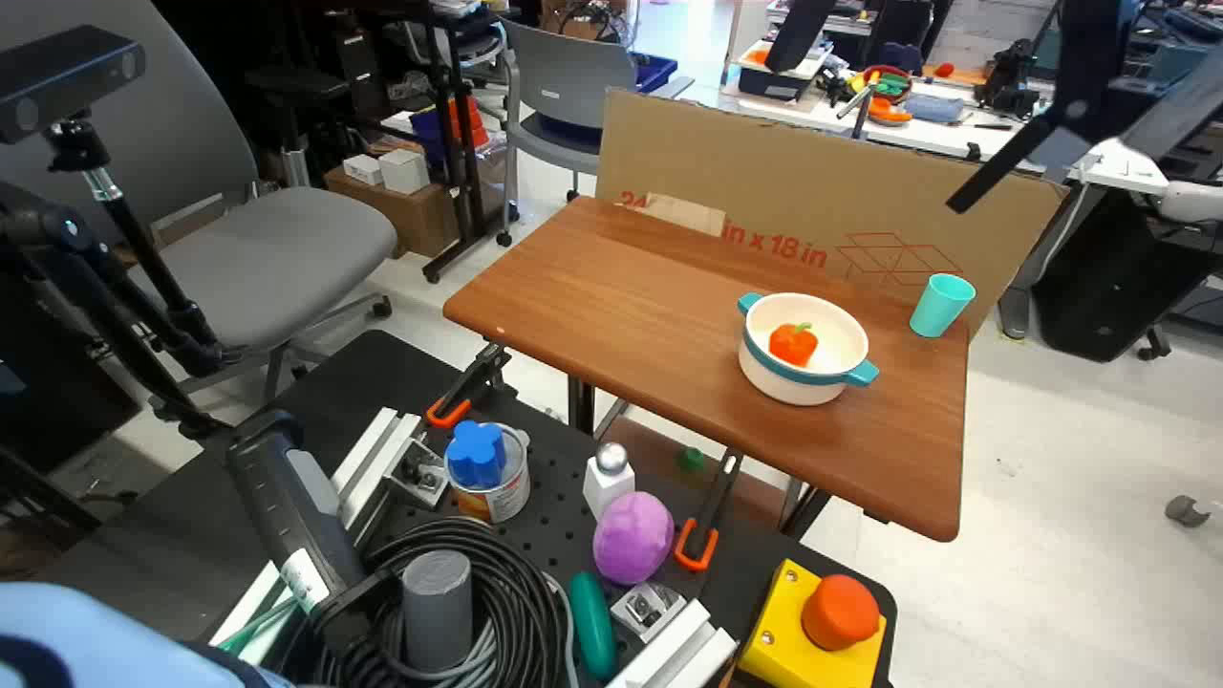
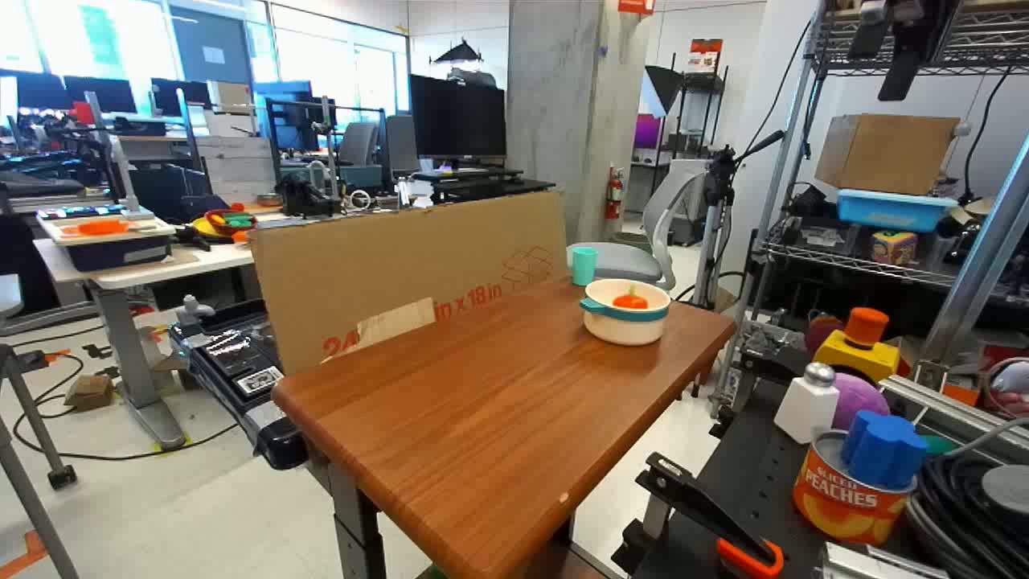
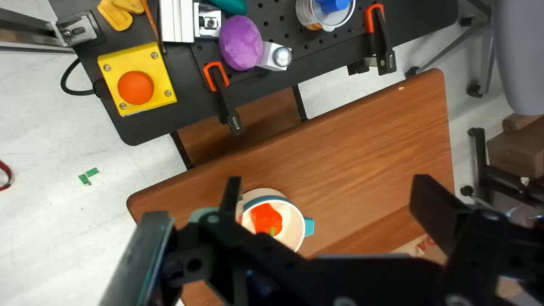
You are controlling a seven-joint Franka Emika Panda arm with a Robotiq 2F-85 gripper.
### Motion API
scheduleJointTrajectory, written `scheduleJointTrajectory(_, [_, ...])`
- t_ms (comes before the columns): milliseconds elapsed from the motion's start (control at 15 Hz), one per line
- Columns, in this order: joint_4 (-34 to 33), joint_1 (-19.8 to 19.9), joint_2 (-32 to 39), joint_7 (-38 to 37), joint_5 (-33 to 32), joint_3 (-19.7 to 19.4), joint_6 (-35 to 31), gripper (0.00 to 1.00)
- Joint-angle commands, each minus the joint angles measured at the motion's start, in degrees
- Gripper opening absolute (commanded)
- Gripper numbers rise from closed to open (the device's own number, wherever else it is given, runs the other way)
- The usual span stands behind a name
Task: Remove the object from the pot.
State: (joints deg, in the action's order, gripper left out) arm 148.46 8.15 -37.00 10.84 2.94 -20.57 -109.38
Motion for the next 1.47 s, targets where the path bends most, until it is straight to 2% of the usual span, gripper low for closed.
scheduleJointTrajectory(0, [-0.1,1.6,0.4,0.9,0.9,1.4,0.1,1.00])
scheduleJointTrajectory(733, [-0.1,1.6,0.4,0.9,0.9,1.4,0.1,1.00])
scheduleJointTrajectory(933, [-2.7,0.3,4.3,-3.3,3.5,3.1,-0.8,1.00])
scheduleJointTrajectory(1400, [-9.4,0.2,17.7,-10.9,2.3,9.7,-16.0,1.00])
